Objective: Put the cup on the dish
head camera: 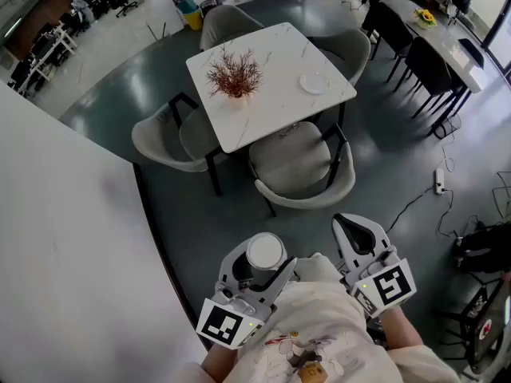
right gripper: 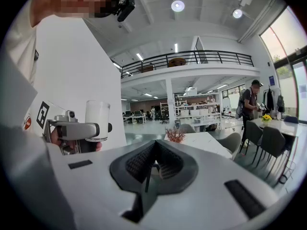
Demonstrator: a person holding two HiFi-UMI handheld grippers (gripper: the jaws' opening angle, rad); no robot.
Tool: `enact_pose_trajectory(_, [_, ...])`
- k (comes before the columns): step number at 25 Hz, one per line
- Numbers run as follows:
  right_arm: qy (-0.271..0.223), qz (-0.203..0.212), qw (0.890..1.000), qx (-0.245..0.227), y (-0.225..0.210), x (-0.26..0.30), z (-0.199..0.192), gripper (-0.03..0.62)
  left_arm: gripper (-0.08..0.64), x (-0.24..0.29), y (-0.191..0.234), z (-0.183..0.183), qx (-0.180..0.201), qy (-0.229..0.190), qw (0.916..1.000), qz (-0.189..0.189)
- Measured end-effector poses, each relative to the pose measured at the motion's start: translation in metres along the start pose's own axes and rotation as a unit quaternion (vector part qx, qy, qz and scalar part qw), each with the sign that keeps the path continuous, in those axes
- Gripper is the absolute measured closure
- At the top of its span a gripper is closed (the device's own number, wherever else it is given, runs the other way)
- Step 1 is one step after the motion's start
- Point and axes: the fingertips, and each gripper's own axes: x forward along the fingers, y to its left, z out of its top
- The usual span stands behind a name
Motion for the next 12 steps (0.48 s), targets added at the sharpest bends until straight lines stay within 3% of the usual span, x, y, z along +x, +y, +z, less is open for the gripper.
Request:
enact_pose_trajectory(4, [-0.004, 0.005, 1.0, -0.001, -0.016, -0.008, 0.002, 0.588, 0.302, 0.014, -0.007, -0.003, -0.003, 0.004, 1.0, 0.003])
enact_pose_trajectory(12, [-0.022, 0.004, 0.999, 0.041, -0.055, -0.035, 0.013, 0.586, 0.302, 0.04, -0.037, 0.003, 0.004, 0.016, 0.9999, -0.003])
